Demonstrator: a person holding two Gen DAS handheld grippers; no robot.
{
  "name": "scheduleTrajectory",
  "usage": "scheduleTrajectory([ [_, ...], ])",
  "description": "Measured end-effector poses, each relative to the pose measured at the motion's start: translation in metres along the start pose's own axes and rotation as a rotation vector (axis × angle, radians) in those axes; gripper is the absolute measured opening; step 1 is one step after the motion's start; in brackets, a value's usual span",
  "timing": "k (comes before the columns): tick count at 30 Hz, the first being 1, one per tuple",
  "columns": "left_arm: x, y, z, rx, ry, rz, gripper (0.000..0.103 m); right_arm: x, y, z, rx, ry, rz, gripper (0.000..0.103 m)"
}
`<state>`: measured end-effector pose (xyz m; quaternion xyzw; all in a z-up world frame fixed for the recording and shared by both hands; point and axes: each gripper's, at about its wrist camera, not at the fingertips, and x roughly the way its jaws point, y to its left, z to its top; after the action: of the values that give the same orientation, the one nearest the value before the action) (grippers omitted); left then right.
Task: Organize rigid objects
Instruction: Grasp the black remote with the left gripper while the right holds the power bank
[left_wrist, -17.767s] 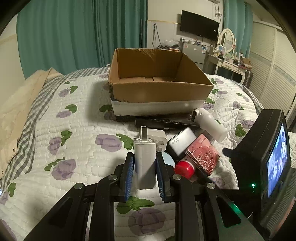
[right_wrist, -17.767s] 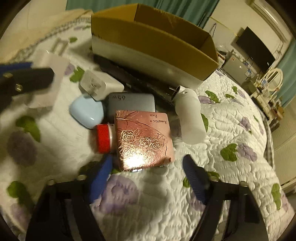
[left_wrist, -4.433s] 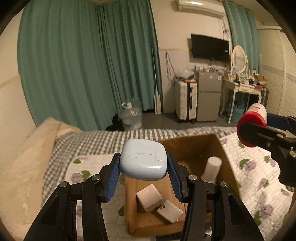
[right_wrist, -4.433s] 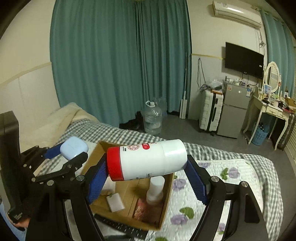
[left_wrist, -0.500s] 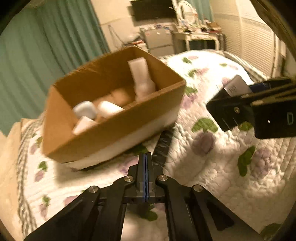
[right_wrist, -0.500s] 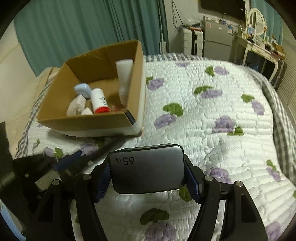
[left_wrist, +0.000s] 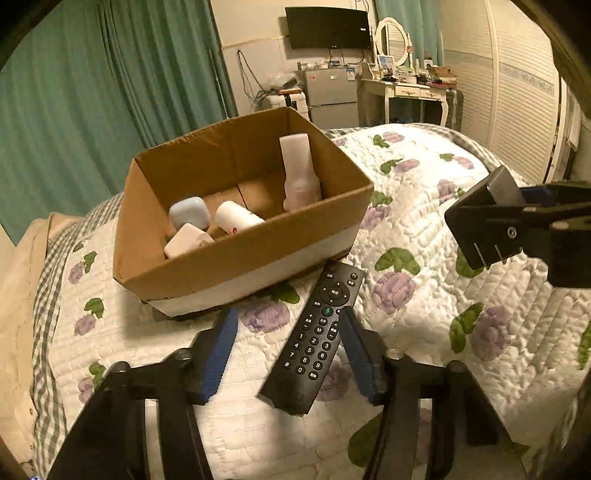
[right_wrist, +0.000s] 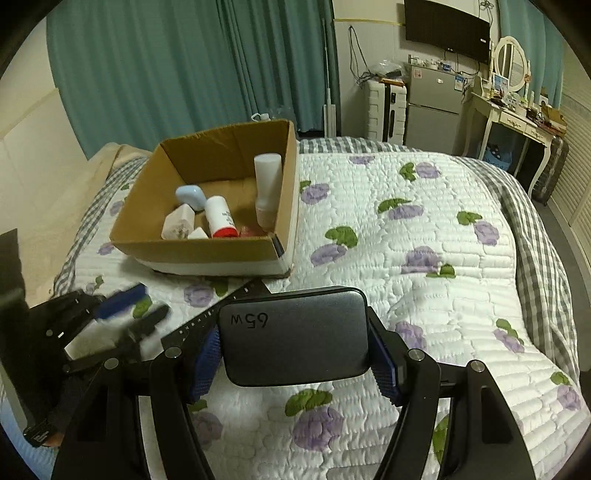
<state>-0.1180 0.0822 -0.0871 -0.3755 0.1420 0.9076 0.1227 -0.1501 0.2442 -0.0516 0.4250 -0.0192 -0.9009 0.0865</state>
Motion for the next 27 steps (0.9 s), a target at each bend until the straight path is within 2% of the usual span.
scheduleTrajectory([
  [7, 0.060, -0.016, -0.018, 0.000, 0.135, -0.015, 0.060, 0.022, -0.010, -0.008, 0.008, 0.033, -0.014, 0.069],
  [10, 0.086, -0.022, -0.024, 0.016, 0.208, 0.005, 0.061, 0.036, -0.019, -0.012, 0.023, 0.062, -0.029, 0.069],
  [21, 0.098, 0.011, -0.027, -0.148, 0.205, -0.186, 0.061, 0.050, -0.017, -0.017, 0.010, 0.095, -0.039, 0.069],
  [25, 0.098, 0.016, -0.029, -0.173, 0.197, -0.217, 0.060, 0.049, -0.014, -0.018, 0.005, 0.099, -0.049, 0.069],
  [27, 0.096, 0.018, -0.029, -0.181, 0.188, -0.212, 0.055, 0.048, -0.013, -0.019, -0.001, 0.101, -0.056, 0.069],
])
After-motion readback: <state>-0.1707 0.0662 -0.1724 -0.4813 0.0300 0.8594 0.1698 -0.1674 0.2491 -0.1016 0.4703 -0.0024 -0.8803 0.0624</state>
